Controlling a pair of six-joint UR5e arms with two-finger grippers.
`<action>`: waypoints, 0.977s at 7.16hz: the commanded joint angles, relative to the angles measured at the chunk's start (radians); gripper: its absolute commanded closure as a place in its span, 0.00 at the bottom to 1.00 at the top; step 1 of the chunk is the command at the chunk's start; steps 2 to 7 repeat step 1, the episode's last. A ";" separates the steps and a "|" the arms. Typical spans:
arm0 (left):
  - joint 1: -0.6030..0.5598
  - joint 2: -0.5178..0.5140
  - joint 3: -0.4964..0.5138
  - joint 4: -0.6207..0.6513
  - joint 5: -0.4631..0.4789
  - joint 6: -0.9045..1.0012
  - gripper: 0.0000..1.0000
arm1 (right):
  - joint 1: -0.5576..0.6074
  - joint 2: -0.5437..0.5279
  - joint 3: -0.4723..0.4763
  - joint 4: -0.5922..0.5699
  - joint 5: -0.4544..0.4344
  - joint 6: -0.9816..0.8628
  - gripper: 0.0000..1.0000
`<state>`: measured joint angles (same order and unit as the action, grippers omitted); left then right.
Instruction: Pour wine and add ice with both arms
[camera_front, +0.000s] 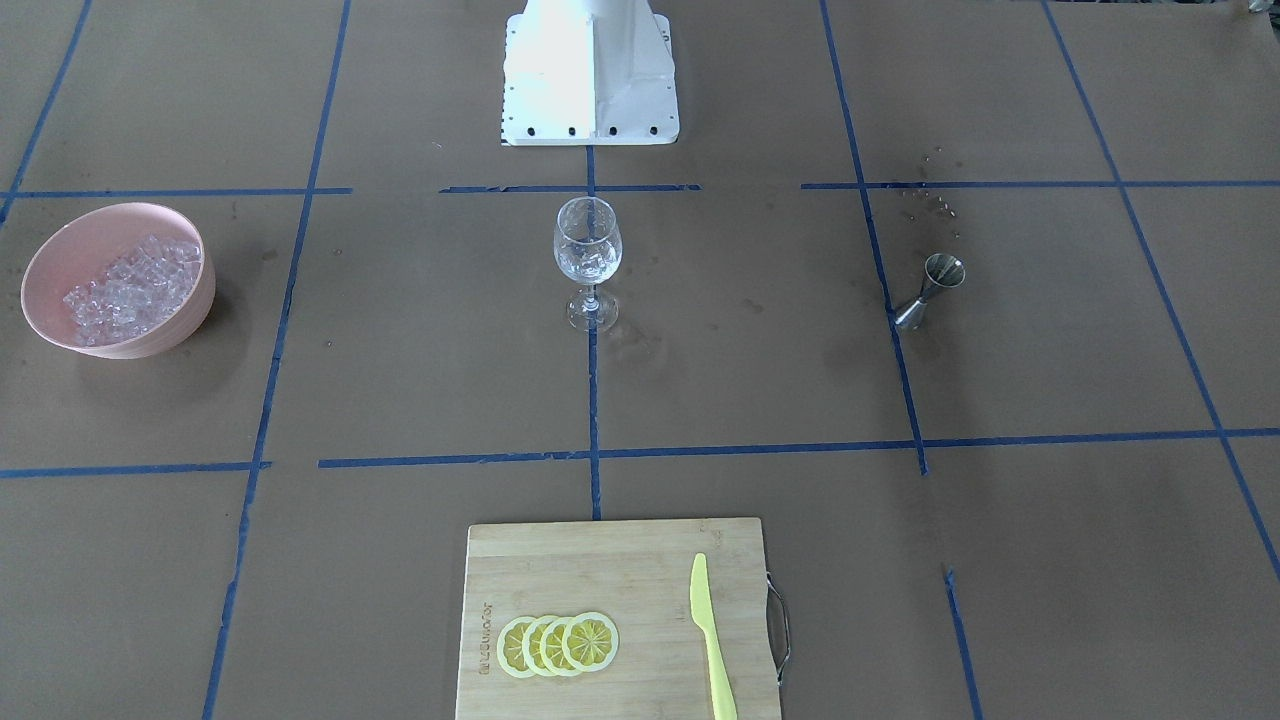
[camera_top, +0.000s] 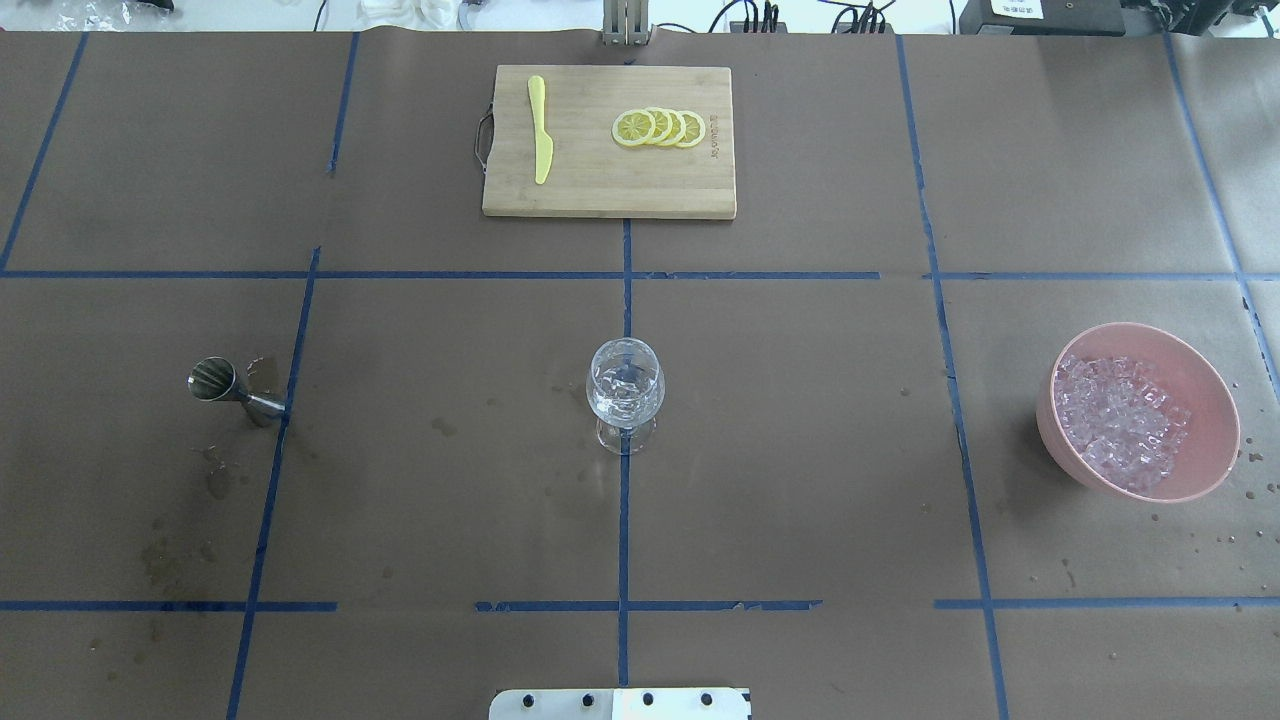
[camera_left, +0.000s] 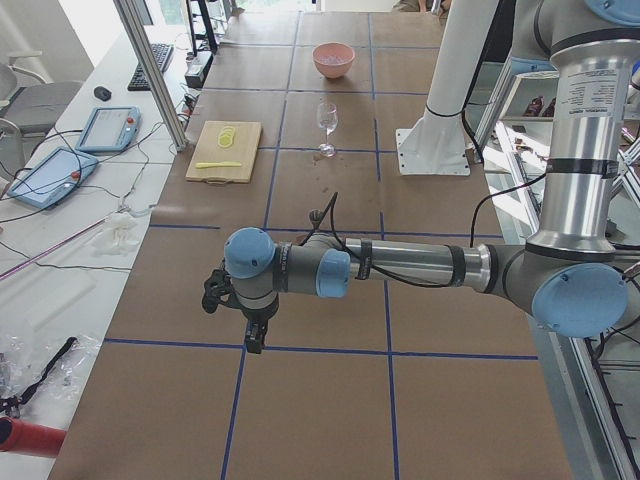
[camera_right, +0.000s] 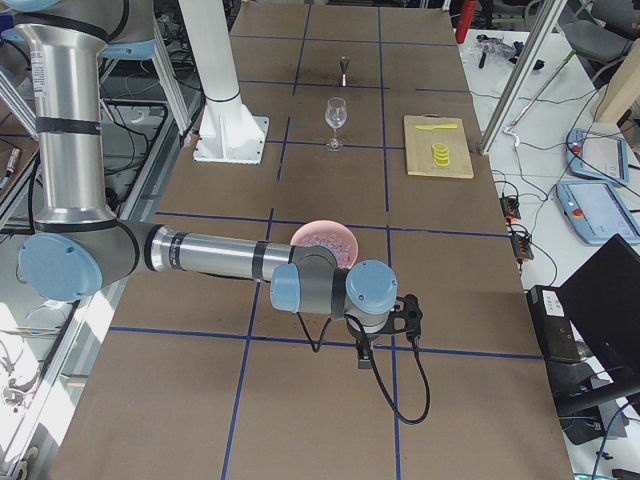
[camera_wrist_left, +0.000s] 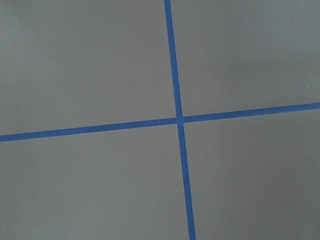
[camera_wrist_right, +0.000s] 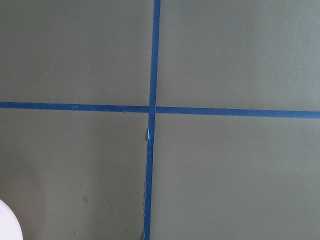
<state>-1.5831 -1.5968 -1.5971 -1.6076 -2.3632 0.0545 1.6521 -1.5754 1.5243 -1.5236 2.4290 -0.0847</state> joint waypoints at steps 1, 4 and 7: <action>0.000 0.000 -0.001 0.000 0.001 0.001 0.00 | 0.000 0.000 -0.001 0.000 -0.001 0.000 0.00; 0.000 0.000 -0.001 0.000 0.001 0.001 0.00 | 0.000 0.000 -0.001 0.000 -0.001 0.000 0.00; 0.000 0.000 -0.001 0.000 0.001 0.001 0.00 | 0.000 0.000 -0.001 0.000 -0.001 0.000 0.00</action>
